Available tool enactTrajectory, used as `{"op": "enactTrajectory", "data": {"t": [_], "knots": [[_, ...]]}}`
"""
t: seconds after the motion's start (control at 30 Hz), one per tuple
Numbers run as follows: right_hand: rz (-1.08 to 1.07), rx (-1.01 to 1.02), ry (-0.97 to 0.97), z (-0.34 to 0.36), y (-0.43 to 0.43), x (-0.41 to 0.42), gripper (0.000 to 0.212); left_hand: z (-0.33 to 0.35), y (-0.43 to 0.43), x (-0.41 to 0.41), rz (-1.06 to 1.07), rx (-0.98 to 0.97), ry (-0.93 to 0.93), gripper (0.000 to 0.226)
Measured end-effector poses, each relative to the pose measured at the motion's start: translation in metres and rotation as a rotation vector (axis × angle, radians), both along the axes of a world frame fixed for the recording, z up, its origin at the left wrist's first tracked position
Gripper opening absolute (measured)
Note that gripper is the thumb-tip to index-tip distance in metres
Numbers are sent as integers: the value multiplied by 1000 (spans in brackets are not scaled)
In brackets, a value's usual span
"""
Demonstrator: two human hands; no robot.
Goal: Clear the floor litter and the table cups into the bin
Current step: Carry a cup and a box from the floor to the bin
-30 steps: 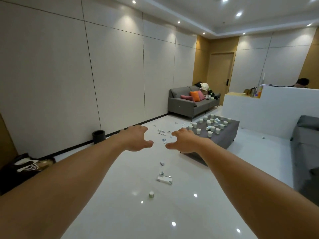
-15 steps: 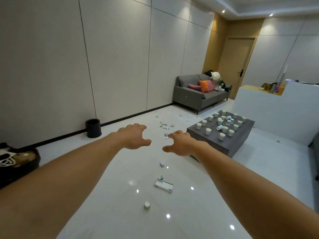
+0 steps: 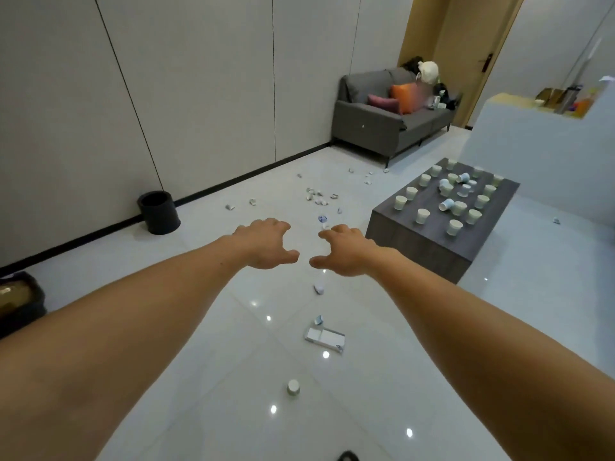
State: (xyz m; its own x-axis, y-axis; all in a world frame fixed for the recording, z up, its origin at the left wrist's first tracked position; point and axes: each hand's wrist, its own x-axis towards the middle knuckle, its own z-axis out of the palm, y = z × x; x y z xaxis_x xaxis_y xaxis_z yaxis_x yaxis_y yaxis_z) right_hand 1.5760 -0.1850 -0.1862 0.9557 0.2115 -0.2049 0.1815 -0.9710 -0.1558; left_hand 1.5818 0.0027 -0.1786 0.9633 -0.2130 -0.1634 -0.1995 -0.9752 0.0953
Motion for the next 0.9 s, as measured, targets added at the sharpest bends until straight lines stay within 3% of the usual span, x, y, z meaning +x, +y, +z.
{"op": "enactTrajectory", "data": {"t": [0.3,0.5,0.9], "knots": [[94,45,191,-115,-23,195,79,-109,-38,172,93,22,182,78],[115,93,421,-230,-42,269,76,-211,-43,243,210,-36,353,76],[95,111,666,-594,-24,284,74,-575,-32,290,192,-145,680,76]]}}
